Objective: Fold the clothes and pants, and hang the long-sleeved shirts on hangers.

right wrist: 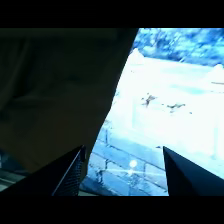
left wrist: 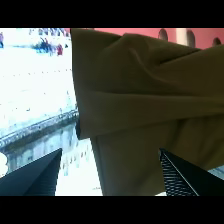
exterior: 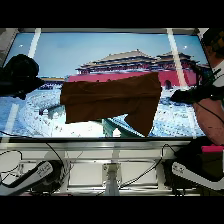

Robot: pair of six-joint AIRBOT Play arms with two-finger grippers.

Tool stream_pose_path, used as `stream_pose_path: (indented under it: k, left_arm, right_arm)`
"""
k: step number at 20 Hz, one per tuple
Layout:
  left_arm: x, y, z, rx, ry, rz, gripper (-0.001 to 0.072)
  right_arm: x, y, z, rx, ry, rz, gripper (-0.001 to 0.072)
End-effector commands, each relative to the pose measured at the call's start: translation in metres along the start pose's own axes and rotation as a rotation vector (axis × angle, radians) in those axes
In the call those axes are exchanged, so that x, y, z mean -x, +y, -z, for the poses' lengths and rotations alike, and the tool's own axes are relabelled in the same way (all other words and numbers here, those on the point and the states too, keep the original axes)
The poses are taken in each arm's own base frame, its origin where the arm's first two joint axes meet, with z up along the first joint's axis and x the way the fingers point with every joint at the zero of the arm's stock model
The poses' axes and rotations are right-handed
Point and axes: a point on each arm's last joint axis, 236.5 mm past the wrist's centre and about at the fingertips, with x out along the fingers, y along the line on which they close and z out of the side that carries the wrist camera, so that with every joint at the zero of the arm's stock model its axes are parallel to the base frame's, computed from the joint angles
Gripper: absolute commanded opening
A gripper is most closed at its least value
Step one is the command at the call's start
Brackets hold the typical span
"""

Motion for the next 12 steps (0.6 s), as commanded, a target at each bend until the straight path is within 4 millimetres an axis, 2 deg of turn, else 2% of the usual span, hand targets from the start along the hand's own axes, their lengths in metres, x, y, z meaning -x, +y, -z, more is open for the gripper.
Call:
stream_pose_path:
  k: [1,3,4,5,12]
  left_arm:
    - [0.017,-0.006,-0.008,-0.011,-0.051,-0.016,0.0689]
    - [0.017,-0.005,-0.008,-0.01,-0.051,-0.016,0.0689]
    - [0.017,-0.005,-0.008,-0.01,-0.051,-0.016,0.0689]
    - [0.017,-0.006,-0.008,-0.01,-0.052,-0.015,0.0689]
    - [0.017,-0.006,-0.009,0.0,-0.055,-0.009,0.0689]
  right_arm:
    - [-0.039,0.037,0.036,-0.101,0.033,-0.191,0.0543]
    - [-0.058,0.037,0.053,-0.138,0.054,-0.195,0.0521]
    - [-0.064,0.038,0.059,-0.162,0.059,-0.207,0.039]
    - [-0.069,0.038,0.063,-0.177,0.062,-0.208,0.0321]
    - [-0.093,0.027,0.076,-0.255,0.107,-0.198,0.0349]
